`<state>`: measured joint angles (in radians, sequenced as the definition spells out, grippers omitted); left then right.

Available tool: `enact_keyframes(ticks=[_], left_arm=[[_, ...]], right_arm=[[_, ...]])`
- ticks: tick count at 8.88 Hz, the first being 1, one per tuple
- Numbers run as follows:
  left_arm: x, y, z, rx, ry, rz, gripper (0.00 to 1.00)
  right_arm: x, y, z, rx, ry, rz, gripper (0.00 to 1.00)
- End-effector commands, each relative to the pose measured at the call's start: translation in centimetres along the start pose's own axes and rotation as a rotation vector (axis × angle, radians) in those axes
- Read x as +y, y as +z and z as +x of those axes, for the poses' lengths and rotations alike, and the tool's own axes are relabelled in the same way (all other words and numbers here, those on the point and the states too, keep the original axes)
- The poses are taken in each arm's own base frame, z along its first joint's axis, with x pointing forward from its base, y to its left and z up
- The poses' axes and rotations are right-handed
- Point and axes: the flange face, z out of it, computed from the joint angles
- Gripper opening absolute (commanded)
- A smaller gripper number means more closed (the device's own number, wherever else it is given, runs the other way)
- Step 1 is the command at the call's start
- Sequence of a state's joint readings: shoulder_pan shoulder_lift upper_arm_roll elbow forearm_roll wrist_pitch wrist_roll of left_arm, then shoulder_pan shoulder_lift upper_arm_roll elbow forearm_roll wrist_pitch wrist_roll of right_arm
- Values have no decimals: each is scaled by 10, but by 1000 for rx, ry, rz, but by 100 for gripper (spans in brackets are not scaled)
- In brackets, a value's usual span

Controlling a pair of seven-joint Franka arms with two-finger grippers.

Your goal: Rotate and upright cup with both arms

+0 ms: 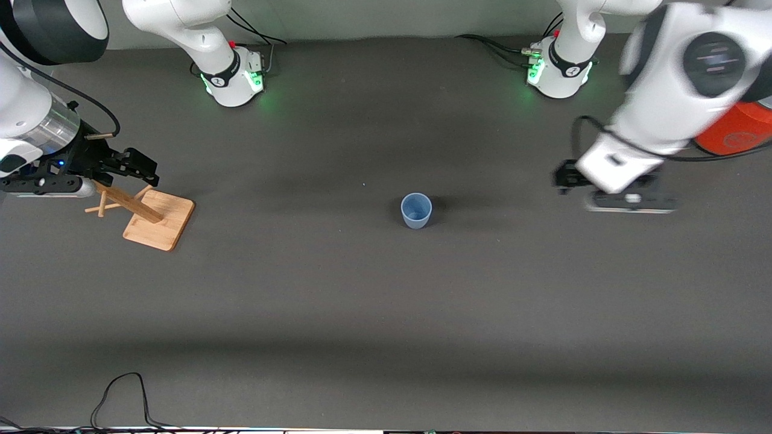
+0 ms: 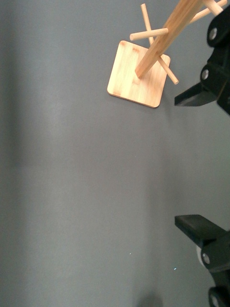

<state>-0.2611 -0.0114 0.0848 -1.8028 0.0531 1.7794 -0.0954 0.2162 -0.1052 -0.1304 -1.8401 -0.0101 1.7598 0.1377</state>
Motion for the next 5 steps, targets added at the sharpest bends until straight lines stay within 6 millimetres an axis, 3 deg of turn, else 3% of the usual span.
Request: enact_keyframes(ticks=[1,2,3,5], left_arm=[[-62,-8,-14,-20,2,-14,100],[-77,-7,-14,-24,-19,-8,100],[-80,-1,-12,-37,-11,-4,100],[-76,-8,-3,-38,-5,-2,100]], right_arm=[[1,-6,7,-1,-17,-5,100],[3,-7,7,2,-14,-5,100],[5,-7,8,-4,-10,-6,100],[7,-6,7,-7,-9,-4,100]])
